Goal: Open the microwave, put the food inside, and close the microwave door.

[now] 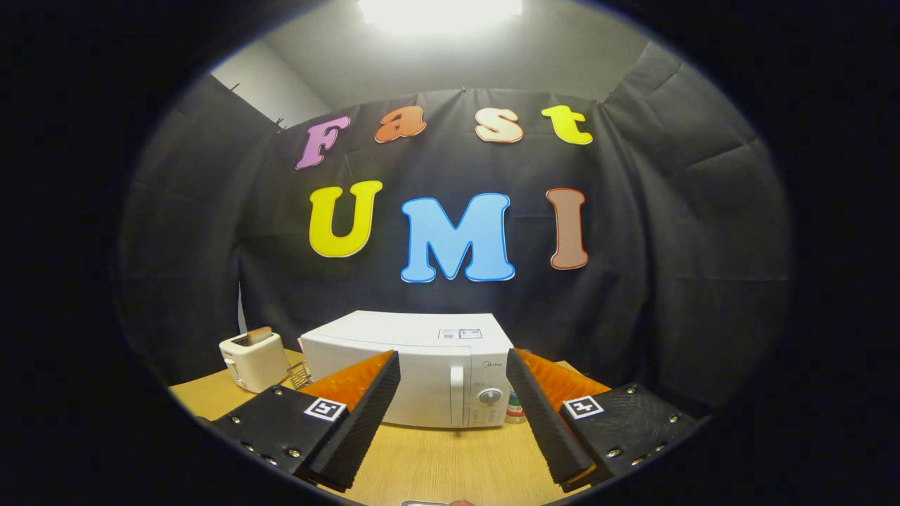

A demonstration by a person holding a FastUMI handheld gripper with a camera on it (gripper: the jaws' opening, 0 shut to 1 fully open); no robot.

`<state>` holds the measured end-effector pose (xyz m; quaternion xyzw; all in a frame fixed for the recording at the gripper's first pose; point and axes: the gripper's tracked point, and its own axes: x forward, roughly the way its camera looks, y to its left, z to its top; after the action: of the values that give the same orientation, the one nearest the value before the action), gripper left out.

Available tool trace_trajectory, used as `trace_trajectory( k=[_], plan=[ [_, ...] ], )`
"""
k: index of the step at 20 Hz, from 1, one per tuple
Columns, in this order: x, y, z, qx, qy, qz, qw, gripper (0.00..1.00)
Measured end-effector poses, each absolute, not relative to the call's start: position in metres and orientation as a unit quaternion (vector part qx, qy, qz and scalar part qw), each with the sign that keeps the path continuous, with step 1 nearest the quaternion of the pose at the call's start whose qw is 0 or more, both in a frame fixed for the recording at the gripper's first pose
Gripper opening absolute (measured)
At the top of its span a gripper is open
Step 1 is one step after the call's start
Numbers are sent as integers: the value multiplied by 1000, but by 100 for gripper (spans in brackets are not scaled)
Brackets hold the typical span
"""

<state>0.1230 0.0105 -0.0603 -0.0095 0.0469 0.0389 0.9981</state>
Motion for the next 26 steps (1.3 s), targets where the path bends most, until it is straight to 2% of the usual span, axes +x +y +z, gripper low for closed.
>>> trace_trajectory(
  k=[12,24,25,26],
  plan=[
    [229,9,-149,-23,139,46,989,97],
    [275,7,-242,-43,240,47,969,94],
    [276,6,-246,-44,245,46,968,83],
    [278,8,-250,-40,247,48,967,67]
  ],
)
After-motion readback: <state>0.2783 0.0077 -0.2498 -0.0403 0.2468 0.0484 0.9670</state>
